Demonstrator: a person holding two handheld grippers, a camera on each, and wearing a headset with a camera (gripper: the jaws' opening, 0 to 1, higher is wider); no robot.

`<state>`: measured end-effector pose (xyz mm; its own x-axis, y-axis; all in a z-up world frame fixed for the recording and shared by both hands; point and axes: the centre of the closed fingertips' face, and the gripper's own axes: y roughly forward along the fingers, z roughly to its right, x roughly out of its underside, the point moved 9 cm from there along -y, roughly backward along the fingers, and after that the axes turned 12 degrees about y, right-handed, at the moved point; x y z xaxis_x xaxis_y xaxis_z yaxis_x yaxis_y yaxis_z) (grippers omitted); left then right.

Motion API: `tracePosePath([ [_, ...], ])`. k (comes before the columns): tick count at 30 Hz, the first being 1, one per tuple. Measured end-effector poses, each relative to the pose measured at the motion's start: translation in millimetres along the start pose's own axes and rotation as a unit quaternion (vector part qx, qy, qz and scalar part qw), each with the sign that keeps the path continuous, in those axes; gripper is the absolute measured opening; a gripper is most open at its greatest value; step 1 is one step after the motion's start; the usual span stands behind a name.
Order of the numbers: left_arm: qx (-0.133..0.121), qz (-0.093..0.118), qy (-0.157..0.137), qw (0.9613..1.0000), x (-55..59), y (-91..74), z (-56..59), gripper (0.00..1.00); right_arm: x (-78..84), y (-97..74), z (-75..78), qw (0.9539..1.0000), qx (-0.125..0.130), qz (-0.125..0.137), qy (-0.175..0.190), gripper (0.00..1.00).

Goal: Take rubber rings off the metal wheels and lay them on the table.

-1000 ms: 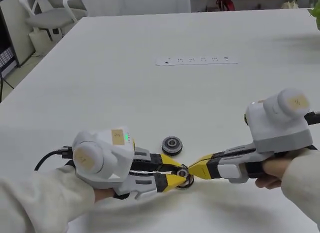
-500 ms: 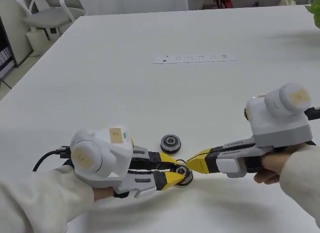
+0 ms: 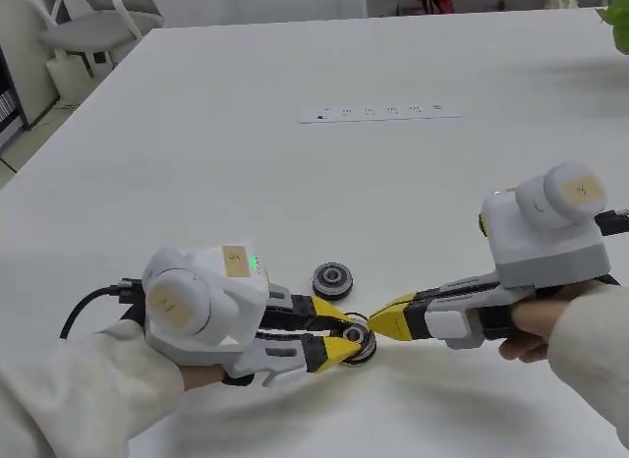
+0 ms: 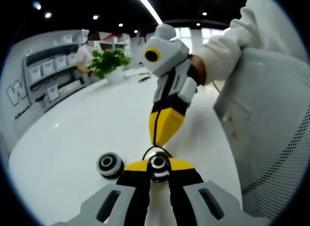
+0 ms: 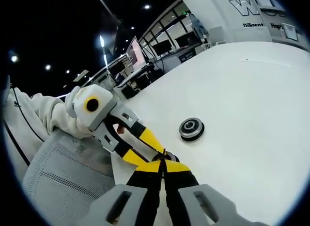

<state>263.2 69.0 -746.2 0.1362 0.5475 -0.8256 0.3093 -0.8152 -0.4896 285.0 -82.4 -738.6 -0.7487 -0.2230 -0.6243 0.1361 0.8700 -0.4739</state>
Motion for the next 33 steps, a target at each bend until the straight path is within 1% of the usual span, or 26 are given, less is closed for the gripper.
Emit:
tracePosePath([
  [1, 0.0, 0.002, 0.001, 1.0, -1.0, -0.6, -0.5, 0.15, 0.2, 0.0, 0.1, 1.0, 0.001, 0.0, 0.0, 0.0],
  [3, 0.001, -0.004, 0.0, 1.0, -1.0, -0.9, -0.2, 0.16, 0.1, -0.3, 0.4, 1.0, 0.001, 0.0, 0.003, 0.0],
  [7, 0.004, -0.006, 0.007, 1.0, -4.1, -2.8, 0.2, 0.17, -0.4, -1.0, 0.2, 1.0, 0.0, 0.001, 0.004, 0.0],
  [14, 0.002, 0.0, -0.005, 1.0, -9.3, -10.3, -2.0, 0.23, -2.0, -2.0, -1.7, 1.0, -0.001, 0.005, 0.003, 0.0],
  [15, -0.008, -0.001, -0.002, 1.0, -10.2, -12.0, -4.1, 0.27, -2.3, -2.2, -1.7, 1.0, 0.0, 0.006, 0.002, 0.0],
  [16, -0.015, -0.001, -0.005, 0.9999, -10.8, -13.1, -5.8, 0.33, -2.6, -2.5, -1.7, 1.0, 0.0, 0.006, 0.002, 0.0],
  [18, -0.026, 0.008, -0.02, 0.9994, -12.9, -16.3, -10.2, 0.41, -3.6, -3.4, -1.6, 0.9999, 0.001, 0.01, 0.003, 0.0],
  [19, -0.029, 0.01, -0.024, 0.9993, -13.7, -17.8, -11.7, 0.44, -4.0, -3.9, -1.6, 0.9999, 0.001, 0.011, 0.003, 0.0],
  [22, -0.037, 0.015, -0.022, 0.9989, -16.0, -24.2, -15.6, 0.44, -5.7, -5.3, -1.4, 0.9999, 0.001, 0.016, 0.004, 0.0],
  [24, -0.043, 0.015, -0.017, 0.9988, -17.4, -27.3, -17.5, 0.48, -6.7, -6.1, -1.5, 0.9998, 0.001, 0.019, 0.006, 0.0],
  [27, -0.042, 0.018, -0.022, 0.9987, -19.2, -31.1, -18.3, 0.57, -8.9, -7.7, -2.2, 0.9996, 0.0, 0.026, 0.008, 0.0],
  [30, -0.046, 0.02, -0.017, 0.9986, -21.7, -38.0, -18.1, 0.59, -11.7, -9.5, -3.1, 0.9994, -0.002, 0.034, 0.01, 0.0],
  [33, -0.051, 0.031, -0.03, 0.9978, -24.0, -46.2, -15.8, 0.61, -13.6, -11.2, -4.1, 0.9991, -0.003, 0.041, 0.013, 0.0],
])
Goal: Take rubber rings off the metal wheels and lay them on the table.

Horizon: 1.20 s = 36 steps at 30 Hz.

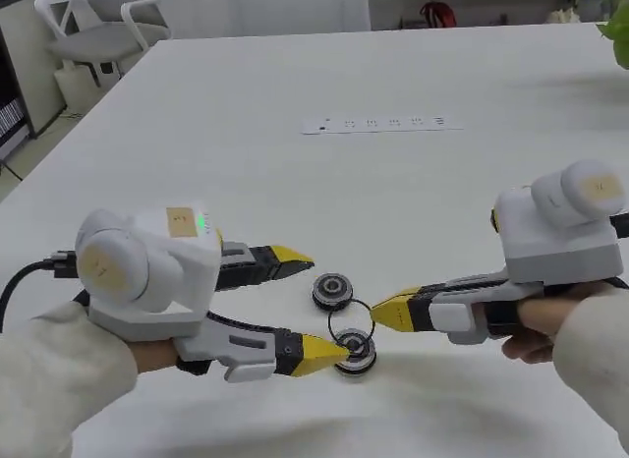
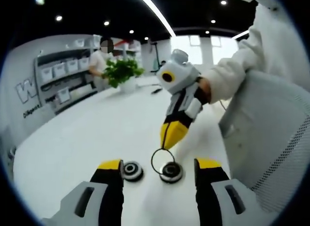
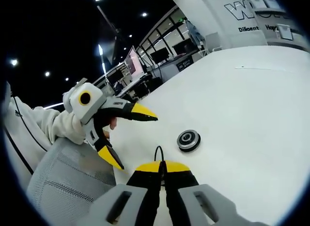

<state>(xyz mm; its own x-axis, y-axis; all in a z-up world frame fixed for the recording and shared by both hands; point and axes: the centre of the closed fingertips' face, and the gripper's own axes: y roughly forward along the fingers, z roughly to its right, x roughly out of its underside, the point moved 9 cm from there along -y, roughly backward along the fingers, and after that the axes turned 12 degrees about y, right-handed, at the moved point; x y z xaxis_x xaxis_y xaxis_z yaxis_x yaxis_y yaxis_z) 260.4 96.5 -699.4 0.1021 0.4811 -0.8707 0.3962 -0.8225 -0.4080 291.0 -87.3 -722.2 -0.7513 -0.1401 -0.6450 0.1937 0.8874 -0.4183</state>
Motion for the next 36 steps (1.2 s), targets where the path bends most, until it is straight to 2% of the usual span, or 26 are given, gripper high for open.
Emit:
tracePosePath([
  [8, -0.025, -0.006, -0.007, 0.9996, 2.6, -20.0, 1.7, 0.7, -6.4, -2.9, -4.6, 0.9999, -0.004, 0.017, 0.003, 0.0],
  [12, -0.026, -0.009, -0.01, 0.9996, 3.6, -23.6, 1.7, 0.75, -10.2, -3.8, -8.5, 0.9997, -0.007, 0.024, 0.002, 0.0],
  [17, -0.025, -0.012, -0.01, 0.9996, 5.8, -29.5, 3.5, 0.77, -13.5, -3.6, -13.4, 0.9995, -0.012, 0.03, -0.001, 0.0],
  [26, -0.039, -0.02, -0.033, 0.9985, 17.2, -43.3, 7.8, 0.77, -17.3, 0.1, -23.3, 0.9991, -0.025, 0.032, -0.008, 0.0],
  [36, -0.043, -0.026, -0.057, 0.9971, 29.3, -50.0, 14.1, 0.78, -19.9, 4.8, -33.2, 0.9989, -0.032, 0.032, -0.016, 0.0],
])
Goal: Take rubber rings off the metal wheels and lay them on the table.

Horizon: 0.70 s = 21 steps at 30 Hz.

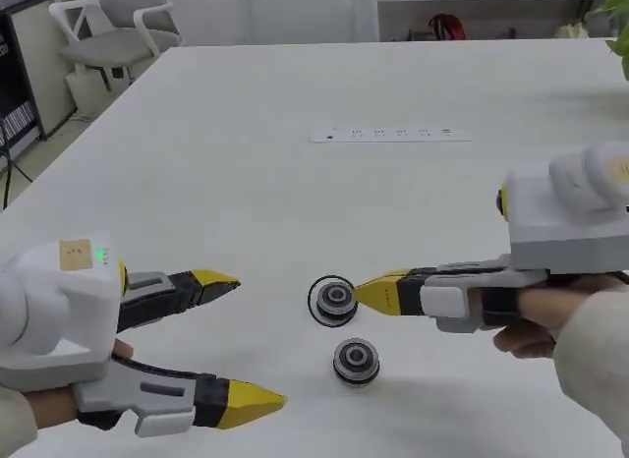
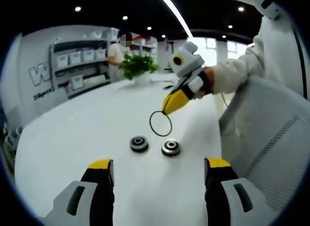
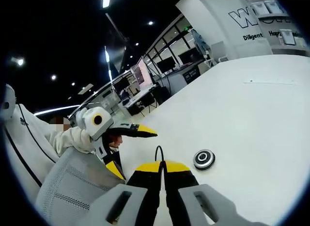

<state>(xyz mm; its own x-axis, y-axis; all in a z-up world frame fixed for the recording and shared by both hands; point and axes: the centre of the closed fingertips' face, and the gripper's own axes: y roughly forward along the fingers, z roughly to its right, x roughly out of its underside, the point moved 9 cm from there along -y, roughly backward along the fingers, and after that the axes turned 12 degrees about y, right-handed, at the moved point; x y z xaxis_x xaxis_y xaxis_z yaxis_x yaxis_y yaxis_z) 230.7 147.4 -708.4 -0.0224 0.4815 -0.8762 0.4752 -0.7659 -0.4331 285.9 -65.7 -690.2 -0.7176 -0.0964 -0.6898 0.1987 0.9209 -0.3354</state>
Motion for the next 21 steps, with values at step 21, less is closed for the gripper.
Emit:
tracePosePath([
  [21, 0.011, -0.012, -0.005, 0.9999, 7.0, 1.9, 5.6, 0.84, 11.4, 19.7, -10.2, 0.9988, -0.014, -0.043, -0.018, 0.0],
])
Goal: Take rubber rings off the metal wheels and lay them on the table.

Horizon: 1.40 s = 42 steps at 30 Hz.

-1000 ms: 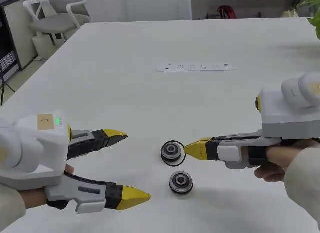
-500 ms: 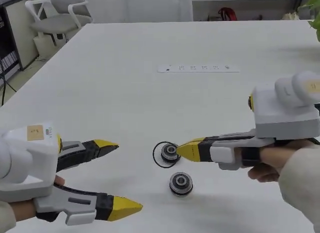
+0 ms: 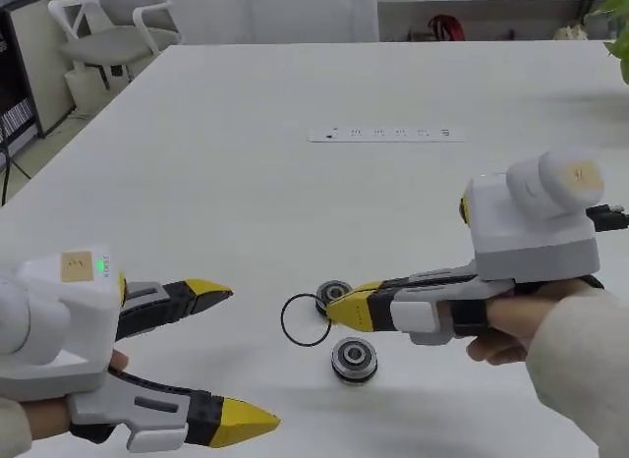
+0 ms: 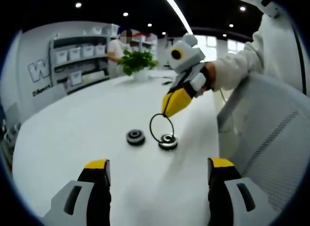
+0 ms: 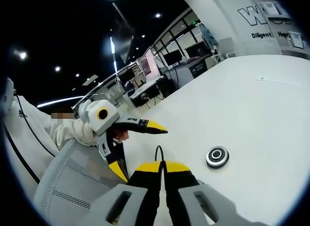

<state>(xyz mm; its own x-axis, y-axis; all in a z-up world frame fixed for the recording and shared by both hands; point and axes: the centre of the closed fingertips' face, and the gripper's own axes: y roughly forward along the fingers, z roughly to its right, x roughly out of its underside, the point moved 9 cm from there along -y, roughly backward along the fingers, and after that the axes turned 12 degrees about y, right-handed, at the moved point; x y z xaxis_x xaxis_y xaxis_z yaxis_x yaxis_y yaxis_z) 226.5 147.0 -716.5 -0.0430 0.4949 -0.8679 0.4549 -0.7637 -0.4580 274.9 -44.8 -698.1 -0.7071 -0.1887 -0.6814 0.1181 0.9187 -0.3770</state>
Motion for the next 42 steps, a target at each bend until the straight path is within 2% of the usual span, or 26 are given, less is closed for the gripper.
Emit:
tracePosePath([
  [11, 0.005, -0.006, 0.002, 1.0, -0.7, 0.6, 3.5, 0.84, 20.5, 19.5, -0.8, 0.9987, -0.004, -0.051, -0.008, 0.0],
  [19, 0.015, -0.011, 0.005, 0.9998, 0.4, 2.5, 6.3, 0.84, 29.6, 27.6, 2.0, 0.9969, 0.002, -0.076, -0.023, 0.0],
  [36, 0.013, -0.01, -0.001, 0.9999, 1.4, 1.6, 5.6, 0.83, 41.8, 34.2, 9.9, 0.9943, 0.036, -0.089, -0.044, 0.0],
  [42, 0.014, -0.012, -0.003, 0.9998, 2.3, 1.7, 5.1, 0.83, 41.1, 32.7, 14.4, 0.9941, 0.052, -0.085, -0.044, 0.0],
])
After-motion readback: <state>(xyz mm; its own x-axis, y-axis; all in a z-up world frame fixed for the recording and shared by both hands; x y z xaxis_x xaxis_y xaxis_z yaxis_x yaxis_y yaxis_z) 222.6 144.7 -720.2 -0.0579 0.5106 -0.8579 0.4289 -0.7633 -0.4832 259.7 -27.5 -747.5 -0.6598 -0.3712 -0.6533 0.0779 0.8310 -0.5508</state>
